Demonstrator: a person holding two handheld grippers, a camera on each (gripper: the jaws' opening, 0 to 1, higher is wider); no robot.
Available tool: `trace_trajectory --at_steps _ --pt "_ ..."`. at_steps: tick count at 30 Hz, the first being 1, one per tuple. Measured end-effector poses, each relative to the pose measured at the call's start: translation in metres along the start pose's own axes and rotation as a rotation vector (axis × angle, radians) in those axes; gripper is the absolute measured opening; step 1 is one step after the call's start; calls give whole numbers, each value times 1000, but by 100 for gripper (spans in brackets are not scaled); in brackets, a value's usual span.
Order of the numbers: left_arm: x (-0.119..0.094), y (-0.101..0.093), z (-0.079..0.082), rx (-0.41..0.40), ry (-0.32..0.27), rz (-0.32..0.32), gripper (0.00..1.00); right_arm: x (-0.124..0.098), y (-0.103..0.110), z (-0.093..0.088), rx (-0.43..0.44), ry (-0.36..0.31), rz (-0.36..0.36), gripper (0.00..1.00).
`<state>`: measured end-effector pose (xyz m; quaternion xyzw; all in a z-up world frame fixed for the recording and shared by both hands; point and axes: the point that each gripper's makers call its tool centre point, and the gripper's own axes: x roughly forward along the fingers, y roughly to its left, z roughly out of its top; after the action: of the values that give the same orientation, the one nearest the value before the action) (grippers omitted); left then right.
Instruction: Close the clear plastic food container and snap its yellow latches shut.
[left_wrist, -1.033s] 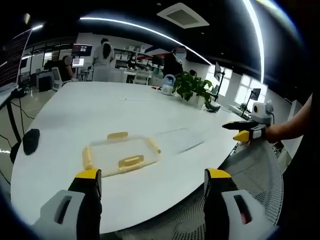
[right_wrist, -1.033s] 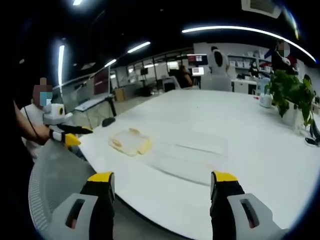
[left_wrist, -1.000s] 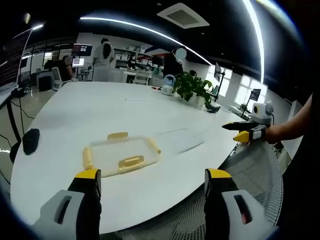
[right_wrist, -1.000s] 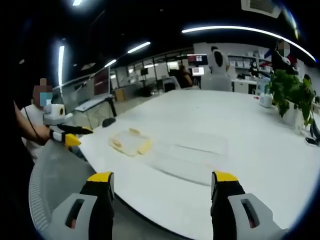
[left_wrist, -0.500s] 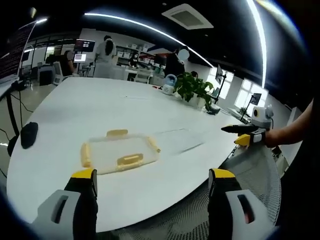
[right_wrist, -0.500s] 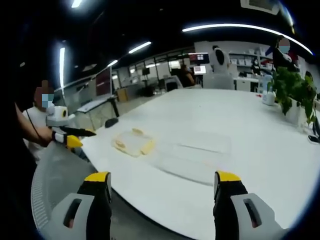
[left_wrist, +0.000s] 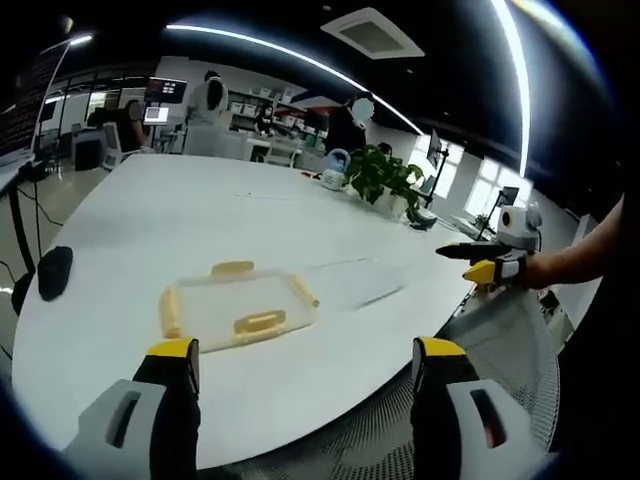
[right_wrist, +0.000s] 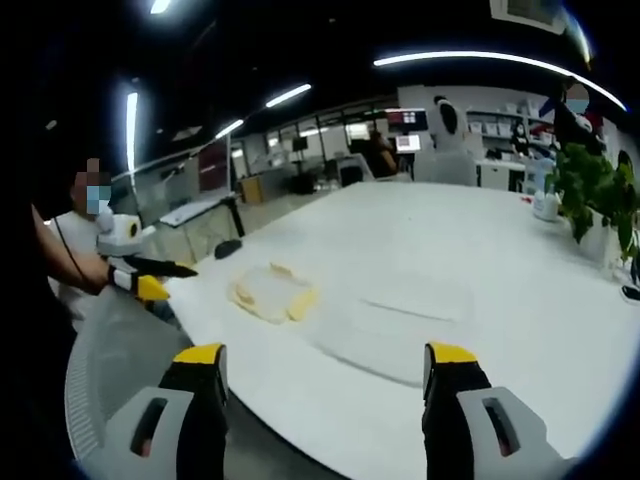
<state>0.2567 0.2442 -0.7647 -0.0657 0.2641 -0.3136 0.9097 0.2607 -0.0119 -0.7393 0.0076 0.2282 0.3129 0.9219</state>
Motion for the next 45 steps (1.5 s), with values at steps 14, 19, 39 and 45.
trace_trajectory --at_steps 14,19,39,45 --pt "1 19 4 23 14 0 84 30 18 30 -53 -10 76 78" --pt "2 25 5 30 23 -3 83 42 28 35 -76 -9 110 77" --pt "12 45 9 86 67 -56 80 79 51 44 -165 29 221 76" --pt "16 52 13 112 86 -67 79 90 57 48 -182 38 246 75"
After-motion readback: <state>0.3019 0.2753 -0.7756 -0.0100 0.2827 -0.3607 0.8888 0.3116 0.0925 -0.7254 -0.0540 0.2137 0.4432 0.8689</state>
